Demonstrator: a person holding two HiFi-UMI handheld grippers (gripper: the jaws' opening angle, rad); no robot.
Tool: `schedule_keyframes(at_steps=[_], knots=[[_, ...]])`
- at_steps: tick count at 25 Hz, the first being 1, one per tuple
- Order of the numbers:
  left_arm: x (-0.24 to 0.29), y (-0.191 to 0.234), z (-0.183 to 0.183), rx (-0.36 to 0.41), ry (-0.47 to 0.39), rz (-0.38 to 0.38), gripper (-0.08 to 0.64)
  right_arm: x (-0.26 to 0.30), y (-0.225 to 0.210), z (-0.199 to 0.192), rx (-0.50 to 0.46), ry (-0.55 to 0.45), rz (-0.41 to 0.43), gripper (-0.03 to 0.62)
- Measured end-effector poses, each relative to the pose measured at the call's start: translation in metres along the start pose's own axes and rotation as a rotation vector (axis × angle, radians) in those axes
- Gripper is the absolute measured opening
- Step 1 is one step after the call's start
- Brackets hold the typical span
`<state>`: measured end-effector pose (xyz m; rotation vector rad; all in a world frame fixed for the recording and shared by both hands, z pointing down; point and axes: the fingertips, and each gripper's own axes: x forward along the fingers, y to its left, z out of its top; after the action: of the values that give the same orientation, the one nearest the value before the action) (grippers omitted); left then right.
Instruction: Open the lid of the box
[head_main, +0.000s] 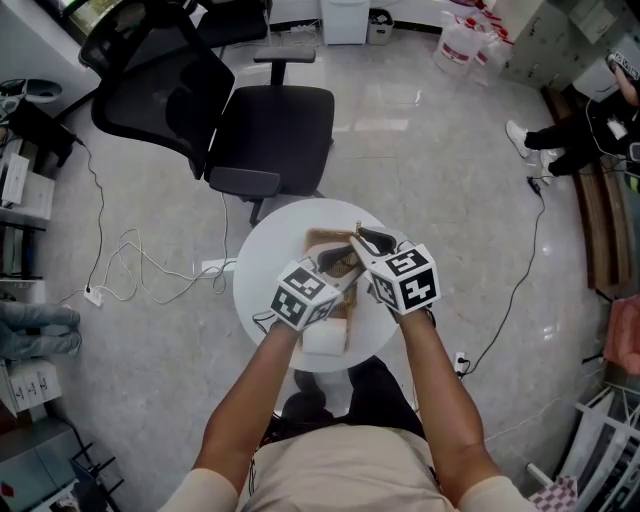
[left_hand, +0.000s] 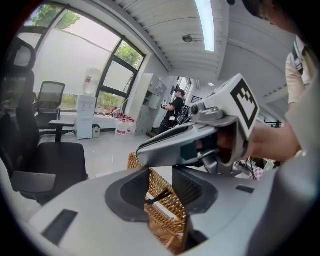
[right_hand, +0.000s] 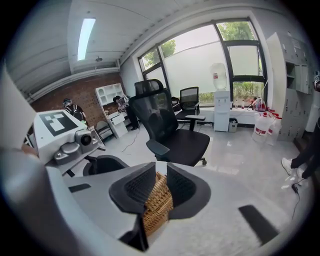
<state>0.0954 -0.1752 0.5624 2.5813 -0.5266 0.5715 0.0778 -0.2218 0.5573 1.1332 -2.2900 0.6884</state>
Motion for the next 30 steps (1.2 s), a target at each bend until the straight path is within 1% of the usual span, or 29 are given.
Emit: schedule_keyframes(at_steps=[5,8,11,15,19,23,30], knots=[[0.005,-0.005,-0.002,0.074,0.051,-0.058,0.123,-0.002,-0.010,-0.006,0.031,0.032,-0.020,0.060],[0.003,-0.008,-0.001,0.129,0.071,-0.100,0.124,-0.003,-0.016,-0.008,0.050,0.048,-0.038,0.043],[-0.002,-0.012,-0.001,0.175,0.091,-0.119,0.124,-0.004,-0.020,-0.009,0.059,0.057,-0.049,0.046],[-0.009,-0.009,-0.003,0.191,0.096,-0.092,0.124,-0.011,-0.027,-0.014,0.051,0.073,-0.078,0.038],[-0.029,-0.003,0.005,0.190,0.086,-0.052,0.124,-0.019,-0.031,-0.018,0.060,0.070,-0.099,0.020],[-0.049,0.005,0.013,0.186,0.054,-0.006,0.124,-0.023,-0.040,-0.024,0.066,0.083,-0.129,0.011],[-0.093,0.010,0.030,0.162,-0.021,0.062,0.124,-0.030,-0.044,-0.030,0.085,0.076,-0.143,-0.005]])
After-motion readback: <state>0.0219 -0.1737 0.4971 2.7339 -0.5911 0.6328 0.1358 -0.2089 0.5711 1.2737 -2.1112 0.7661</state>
